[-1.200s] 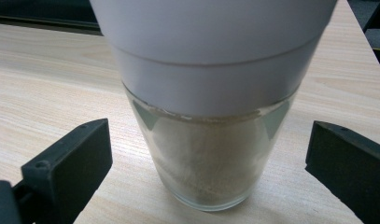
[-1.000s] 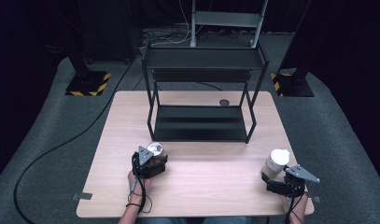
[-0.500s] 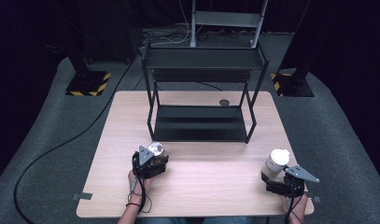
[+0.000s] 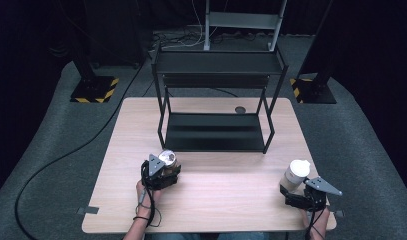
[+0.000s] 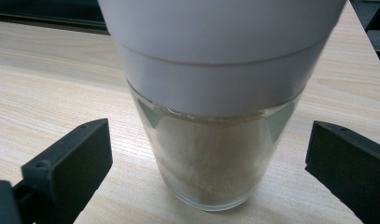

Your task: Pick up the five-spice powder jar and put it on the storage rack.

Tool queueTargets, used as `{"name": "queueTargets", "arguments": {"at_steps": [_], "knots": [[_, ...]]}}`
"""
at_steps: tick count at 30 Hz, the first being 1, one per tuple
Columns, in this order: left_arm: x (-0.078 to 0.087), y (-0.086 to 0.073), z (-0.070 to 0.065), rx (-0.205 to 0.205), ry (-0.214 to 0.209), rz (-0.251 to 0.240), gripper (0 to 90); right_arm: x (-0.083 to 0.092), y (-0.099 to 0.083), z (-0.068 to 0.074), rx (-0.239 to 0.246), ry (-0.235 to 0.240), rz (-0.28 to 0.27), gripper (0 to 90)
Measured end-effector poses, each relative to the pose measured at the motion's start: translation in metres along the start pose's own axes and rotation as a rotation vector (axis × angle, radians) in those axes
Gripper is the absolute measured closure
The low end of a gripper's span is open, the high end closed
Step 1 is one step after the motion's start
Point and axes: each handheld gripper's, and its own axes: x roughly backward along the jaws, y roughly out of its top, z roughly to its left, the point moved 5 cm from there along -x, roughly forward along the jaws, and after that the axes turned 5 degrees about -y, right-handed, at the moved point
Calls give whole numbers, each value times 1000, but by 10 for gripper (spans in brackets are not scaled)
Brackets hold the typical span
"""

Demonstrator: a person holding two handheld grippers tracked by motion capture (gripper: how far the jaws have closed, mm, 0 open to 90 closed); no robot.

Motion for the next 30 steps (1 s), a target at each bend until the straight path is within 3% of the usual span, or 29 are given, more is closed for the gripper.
{"name": "queueTargets", "arguments": {"at_steps": [10,24,30], "knots": [[8,13,3,-20,-16,-13,304,0,0,0,0,1,1,0],[17,37,5,-92,-30,-19,304,0,0,0,0,3,1,0],[20,47,9,-101,-40,-34,304,0,0,-1,1,5,1,0]]}}
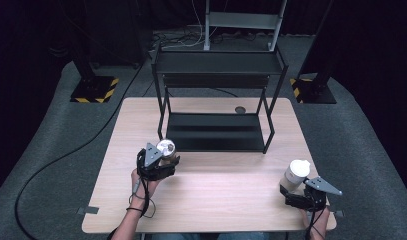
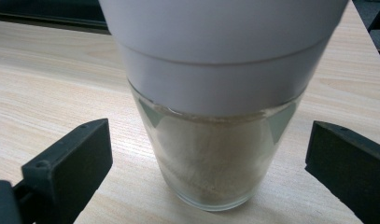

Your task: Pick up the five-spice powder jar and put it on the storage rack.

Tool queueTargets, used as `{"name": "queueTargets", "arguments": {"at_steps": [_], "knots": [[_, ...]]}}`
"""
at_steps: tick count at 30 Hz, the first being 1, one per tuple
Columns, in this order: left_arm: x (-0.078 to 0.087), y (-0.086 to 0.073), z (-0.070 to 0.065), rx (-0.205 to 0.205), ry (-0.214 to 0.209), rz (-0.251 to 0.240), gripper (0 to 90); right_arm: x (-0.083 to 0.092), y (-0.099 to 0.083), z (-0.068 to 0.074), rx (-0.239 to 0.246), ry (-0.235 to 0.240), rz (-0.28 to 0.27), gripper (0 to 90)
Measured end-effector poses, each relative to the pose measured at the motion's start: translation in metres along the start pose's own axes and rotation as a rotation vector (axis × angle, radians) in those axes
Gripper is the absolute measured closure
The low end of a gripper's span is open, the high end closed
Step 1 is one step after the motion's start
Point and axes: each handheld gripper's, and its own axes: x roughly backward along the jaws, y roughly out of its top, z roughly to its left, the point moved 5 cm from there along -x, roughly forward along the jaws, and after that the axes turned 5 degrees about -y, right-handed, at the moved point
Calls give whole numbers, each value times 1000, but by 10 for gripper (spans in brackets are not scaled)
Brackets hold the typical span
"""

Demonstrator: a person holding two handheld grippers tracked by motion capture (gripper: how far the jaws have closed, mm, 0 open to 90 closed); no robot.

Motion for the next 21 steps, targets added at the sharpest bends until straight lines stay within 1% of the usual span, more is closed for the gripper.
{"name": "queueTargets", "arguments": {"at_steps": [5,11,17,21], "knots": [[1,9,5,-12,-5,-3,304,0,0,0,0,-1,0,0],[3,22,12,-23,-29,-7,304,0,0,1,1,-2,2,0],[5,32,18,-30,-33,-15,304,0,1,0,0,-1,5,0],[5,38,22,-36,-43,-13,304,0,1,1,0,-2,5,0]]}}
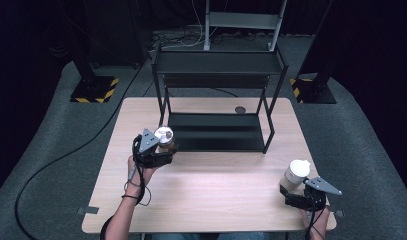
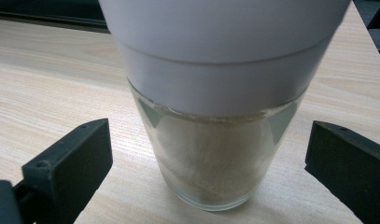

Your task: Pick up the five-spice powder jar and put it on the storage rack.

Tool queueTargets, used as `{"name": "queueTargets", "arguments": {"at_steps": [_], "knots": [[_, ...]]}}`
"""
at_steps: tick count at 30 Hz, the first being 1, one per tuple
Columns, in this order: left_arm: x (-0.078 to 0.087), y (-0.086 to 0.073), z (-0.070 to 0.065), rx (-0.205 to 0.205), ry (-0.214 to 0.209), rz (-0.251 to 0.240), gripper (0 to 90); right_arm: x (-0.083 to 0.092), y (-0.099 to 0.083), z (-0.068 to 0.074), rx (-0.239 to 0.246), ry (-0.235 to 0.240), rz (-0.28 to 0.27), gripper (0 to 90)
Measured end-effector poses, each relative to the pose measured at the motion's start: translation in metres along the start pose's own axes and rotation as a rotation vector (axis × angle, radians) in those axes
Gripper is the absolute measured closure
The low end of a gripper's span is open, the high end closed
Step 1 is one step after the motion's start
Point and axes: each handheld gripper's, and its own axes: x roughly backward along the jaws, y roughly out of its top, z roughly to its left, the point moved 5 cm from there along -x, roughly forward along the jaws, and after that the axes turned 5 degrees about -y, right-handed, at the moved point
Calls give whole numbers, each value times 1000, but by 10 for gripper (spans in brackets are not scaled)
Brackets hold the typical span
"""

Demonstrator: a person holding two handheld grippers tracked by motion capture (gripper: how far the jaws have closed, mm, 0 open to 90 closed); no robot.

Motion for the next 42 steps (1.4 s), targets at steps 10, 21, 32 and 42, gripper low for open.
{"name": "queueTargets", "arguments": {"at_steps": [10,21,32,42], "knots": [[-2,14,7,-16,-10,-5,304,0,0,0,0,1,-1,0],[-7,30,13,-33,-28,-7,304,0,0,-1,-1,2,-3,0],[-10,42,21,-40,-36,-20,304,0,0,-1,-1,2,-3,0],[-15,51,25,-46,-29,-12,304,0,0,-1,-1,2,-2,0]]}}
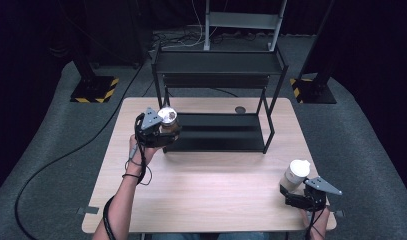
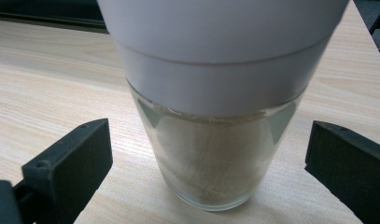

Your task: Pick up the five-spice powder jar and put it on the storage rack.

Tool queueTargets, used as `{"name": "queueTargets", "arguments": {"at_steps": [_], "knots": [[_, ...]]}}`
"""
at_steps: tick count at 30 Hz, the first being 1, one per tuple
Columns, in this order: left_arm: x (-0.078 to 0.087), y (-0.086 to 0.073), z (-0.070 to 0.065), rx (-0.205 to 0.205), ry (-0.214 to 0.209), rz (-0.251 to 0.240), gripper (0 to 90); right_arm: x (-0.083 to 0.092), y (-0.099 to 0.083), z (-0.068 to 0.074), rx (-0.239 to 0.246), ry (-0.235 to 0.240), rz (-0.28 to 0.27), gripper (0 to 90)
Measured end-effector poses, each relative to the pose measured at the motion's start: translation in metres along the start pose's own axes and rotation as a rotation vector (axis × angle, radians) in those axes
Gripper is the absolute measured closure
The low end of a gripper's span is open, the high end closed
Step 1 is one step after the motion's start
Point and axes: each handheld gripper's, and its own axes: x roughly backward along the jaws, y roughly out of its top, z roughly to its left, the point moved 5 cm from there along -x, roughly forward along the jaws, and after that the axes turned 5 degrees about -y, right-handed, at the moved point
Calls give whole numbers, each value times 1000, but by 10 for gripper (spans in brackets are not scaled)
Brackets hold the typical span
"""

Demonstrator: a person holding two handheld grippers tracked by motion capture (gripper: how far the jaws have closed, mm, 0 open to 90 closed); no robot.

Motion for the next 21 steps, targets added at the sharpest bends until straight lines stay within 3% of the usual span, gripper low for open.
{"name": "queueTargets", "arguments": {"at_steps": [21], "knots": [[-10,27,12,-24,-5,-14,304,0,1,0,0,-1,5,0]]}}
